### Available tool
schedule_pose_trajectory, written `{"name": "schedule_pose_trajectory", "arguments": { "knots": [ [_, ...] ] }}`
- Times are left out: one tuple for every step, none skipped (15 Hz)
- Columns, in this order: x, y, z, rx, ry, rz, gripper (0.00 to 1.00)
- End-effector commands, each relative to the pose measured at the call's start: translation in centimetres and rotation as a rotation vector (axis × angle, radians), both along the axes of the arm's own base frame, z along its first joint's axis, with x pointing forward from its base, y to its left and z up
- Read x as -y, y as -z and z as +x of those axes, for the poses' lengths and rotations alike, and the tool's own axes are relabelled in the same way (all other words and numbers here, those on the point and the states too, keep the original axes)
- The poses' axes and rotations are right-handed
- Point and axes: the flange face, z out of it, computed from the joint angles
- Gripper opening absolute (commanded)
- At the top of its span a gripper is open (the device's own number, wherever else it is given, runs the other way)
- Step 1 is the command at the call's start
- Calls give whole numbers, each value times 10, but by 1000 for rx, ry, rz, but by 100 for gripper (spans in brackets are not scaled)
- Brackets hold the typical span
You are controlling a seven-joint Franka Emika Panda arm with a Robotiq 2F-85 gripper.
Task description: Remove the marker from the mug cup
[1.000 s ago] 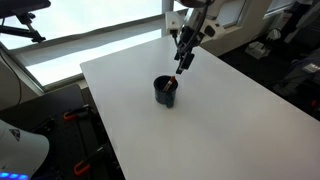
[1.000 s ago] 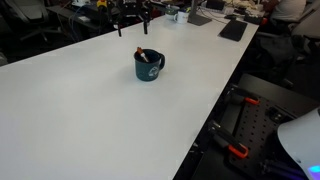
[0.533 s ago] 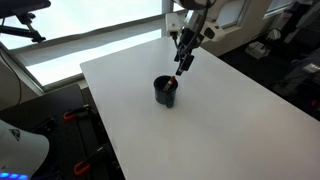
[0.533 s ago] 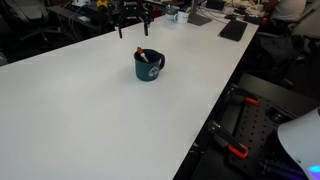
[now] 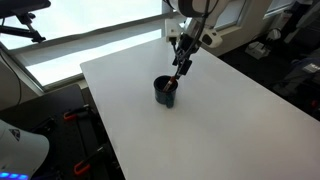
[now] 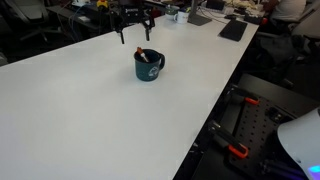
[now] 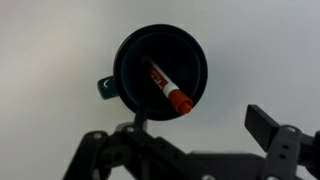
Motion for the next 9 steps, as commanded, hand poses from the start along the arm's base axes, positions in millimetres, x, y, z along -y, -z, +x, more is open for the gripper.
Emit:
{"name": "schedule_pose_trajectory", "arguments": {
  "knots": [
    [1,3,2,-11,11,13,100],
    [1,4,1,-13,13,14,100],
    [2,6,1,-15,15,14,100],
    [2,7,1,-18,15,14,100],
    [2,8,0,-19,15,15,100],
    [3,10,0,-22,15,15,100],
    [3,11,0,-23,14,15,100],
    [3,12,0,-25,14,17,100],
    [4,13,0,-27,14,17,100]
  ]
}}
